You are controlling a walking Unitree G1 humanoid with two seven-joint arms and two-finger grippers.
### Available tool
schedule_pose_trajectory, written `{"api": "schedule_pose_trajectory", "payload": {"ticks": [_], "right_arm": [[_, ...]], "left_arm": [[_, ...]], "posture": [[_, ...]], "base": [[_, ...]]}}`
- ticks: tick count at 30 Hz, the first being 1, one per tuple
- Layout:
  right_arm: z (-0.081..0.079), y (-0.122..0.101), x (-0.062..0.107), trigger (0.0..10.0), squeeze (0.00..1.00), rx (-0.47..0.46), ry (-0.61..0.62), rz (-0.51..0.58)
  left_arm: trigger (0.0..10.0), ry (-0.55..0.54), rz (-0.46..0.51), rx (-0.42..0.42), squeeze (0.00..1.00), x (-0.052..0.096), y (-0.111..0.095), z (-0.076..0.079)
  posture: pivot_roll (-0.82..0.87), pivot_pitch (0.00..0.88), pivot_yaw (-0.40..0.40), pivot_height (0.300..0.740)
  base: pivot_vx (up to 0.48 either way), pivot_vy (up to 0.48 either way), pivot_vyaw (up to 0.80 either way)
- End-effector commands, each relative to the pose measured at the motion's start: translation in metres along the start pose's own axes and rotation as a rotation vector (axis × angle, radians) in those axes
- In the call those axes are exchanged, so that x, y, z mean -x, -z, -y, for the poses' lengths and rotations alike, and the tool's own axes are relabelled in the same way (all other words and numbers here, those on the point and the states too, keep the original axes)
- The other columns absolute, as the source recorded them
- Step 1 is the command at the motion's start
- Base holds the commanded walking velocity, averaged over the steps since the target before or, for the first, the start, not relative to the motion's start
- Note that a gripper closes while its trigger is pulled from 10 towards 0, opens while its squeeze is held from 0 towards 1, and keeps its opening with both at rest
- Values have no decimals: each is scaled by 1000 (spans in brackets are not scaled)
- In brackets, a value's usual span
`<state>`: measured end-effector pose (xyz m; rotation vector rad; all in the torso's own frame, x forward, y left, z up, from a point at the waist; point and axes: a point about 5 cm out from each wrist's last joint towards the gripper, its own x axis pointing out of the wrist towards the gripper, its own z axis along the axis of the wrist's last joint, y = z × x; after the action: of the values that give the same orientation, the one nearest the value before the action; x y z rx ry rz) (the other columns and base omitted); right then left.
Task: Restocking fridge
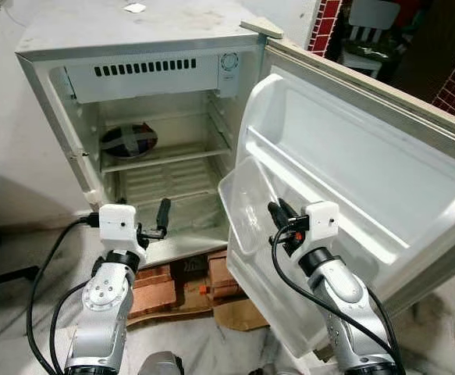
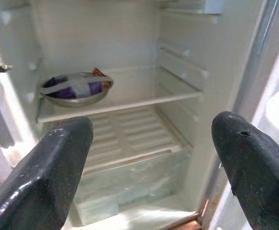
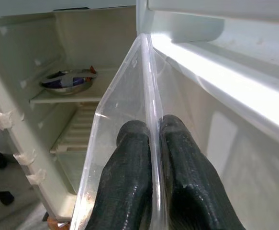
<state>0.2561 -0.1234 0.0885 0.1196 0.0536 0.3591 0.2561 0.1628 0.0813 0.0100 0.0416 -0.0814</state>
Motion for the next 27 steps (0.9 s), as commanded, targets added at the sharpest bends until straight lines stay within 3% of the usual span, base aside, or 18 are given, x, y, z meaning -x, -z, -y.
{"api": "schedule_pose_trajectory", "payload": {"ticks": [1,13,27], "right_arm": [[6,-7,1,10000,0,0,27,34],[-14,3,10,10000,0,-73,-170,-27],[-9,3,11,10000,0,-72,-152,-37]], "left_arm": [[10000,3,-3,-7,0,0,-1,0],[10000,5,-35,-21,0,-2,2,2],[10000,5,-45,-8,0,-1,2,3]], "posture": [[15,30,-28,740],[14,31,-22,740],[13,33,-21,740]], "base": [[0,0,0],[0,0,39],[0,0,508]]}}
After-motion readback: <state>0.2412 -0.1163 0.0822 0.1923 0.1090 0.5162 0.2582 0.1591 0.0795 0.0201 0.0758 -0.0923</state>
